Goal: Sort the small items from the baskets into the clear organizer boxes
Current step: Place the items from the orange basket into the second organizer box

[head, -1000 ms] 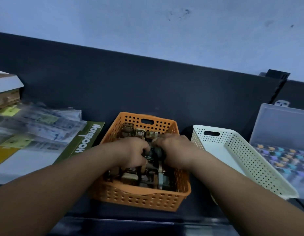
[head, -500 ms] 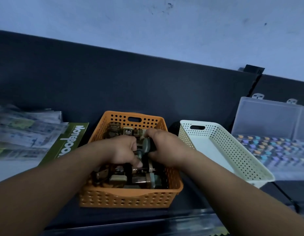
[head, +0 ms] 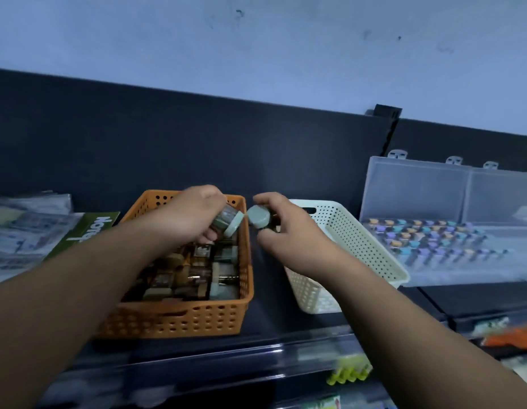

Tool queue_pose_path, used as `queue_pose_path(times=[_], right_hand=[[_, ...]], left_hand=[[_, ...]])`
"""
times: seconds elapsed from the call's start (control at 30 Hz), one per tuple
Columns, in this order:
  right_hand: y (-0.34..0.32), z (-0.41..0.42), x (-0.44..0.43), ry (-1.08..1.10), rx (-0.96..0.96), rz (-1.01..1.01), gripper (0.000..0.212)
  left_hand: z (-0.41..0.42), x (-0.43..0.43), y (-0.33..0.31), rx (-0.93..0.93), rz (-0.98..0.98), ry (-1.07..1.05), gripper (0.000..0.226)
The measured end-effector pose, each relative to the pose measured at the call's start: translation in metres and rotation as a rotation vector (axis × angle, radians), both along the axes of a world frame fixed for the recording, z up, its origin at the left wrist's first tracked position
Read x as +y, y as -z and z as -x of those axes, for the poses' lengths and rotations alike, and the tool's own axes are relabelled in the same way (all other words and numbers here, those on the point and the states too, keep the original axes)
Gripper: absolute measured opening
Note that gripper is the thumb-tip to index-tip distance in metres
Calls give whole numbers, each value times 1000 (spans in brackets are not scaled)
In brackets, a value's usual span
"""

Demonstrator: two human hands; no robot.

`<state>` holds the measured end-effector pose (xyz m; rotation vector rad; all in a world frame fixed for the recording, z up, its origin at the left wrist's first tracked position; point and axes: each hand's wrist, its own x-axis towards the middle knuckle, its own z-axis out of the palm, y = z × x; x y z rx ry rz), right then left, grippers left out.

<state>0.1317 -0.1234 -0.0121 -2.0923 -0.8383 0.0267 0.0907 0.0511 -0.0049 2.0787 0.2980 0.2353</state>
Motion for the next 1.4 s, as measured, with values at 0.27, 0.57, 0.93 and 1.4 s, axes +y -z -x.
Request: queue_pose_path(times=[0.27, 0.57, 0.93, 1.4], right_hand=[[-18, 7, -181, 128, 69, -116, 40], [-8, 5, -418, 341, 118, -196, 44], [-10, -51, -560, 487, 201, -283, 50], [-17, -241, -622, 434, 208, -159, 59]], left_hand=[[-11, -177, -22, 30, 586, 156, 15], [-45, -406, -13, 67, 511, 356, 27], [-134, -534, -27, 174, 455, 478, 29], [-313, -580, -39, 171, 411, 540, 27]])
